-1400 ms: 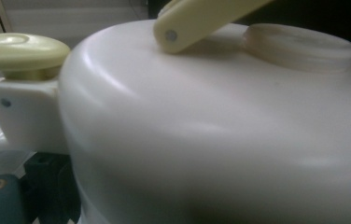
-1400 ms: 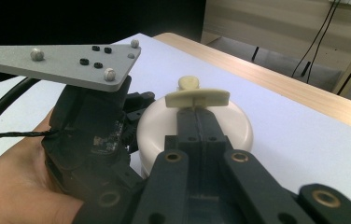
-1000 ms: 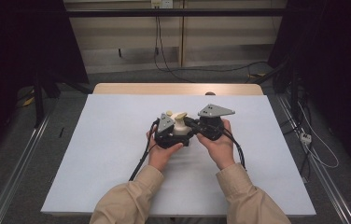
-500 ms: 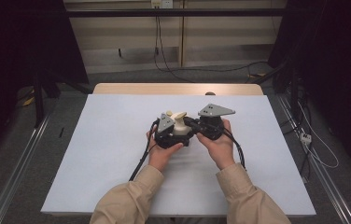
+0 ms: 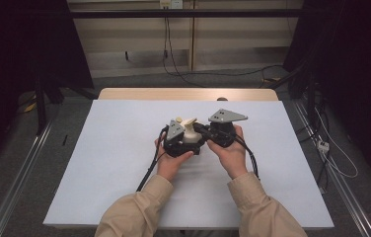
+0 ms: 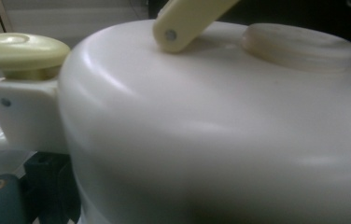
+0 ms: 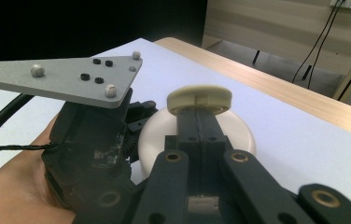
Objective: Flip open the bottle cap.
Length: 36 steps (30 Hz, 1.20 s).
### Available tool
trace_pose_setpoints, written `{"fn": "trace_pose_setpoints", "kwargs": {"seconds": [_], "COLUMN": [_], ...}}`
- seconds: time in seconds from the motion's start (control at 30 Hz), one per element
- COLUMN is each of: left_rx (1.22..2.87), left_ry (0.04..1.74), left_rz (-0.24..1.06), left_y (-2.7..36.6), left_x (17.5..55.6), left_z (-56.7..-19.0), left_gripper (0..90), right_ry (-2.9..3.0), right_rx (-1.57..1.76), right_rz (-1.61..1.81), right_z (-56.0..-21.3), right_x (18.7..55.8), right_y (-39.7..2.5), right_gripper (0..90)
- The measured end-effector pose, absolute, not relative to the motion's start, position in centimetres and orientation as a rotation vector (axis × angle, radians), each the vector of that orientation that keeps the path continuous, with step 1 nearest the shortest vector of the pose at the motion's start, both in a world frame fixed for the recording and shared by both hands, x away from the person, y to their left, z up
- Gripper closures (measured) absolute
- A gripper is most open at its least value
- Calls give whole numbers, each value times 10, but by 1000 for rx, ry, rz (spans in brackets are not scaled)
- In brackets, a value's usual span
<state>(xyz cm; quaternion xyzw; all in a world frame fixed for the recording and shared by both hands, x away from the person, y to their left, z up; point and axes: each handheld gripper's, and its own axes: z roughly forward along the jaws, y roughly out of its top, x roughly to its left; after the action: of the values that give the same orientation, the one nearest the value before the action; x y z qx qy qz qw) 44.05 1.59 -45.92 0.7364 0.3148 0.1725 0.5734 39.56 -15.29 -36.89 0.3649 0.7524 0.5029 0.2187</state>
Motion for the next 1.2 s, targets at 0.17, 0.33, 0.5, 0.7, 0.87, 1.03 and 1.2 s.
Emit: {"fn": "trace_pose_setpoints", "kwargs": {"seconds": [0.17, 0.33, 0.5, 0.7, 0.87, 1.03, 1.2], "left_rx": [1726, 1726, 1726, 1727, 1728, 1729, 1727], "left_ry": [739, 739, 738, 738, 737, 738, 739], "left_rz": [404, 404, 404, 404, 407, 408, 404], "left_y": [16, 16, 16, 16, 16, 16, 16], "left_x": [440, 440, 440, 440, 440, 440, 440], "left_z": [-459, -459, -459, -459, -459, -459, -459], "left_gripper": [59, 59, 58, 58, 59, 59, 58], "right_ry": [2081, 2080, 2079, 2075, 2069, 2067, 2064], "right_rx": [1010, 1009, 1011, 1014, 1018, 1017, 1024], "right_rz": [1392, 1392, 1390, 1394, 1404, 1399, 1401], "right_z": [-368, -368, -368, -369, -368, -368, -369], "right_x": [396, 396, 397, 397, 398, 399, 400], "right_y": [-152, -152, -152, -152, -151, -151, -151], "right_gripper": [900, 900, 900, 900, 900, 900, 900]}}
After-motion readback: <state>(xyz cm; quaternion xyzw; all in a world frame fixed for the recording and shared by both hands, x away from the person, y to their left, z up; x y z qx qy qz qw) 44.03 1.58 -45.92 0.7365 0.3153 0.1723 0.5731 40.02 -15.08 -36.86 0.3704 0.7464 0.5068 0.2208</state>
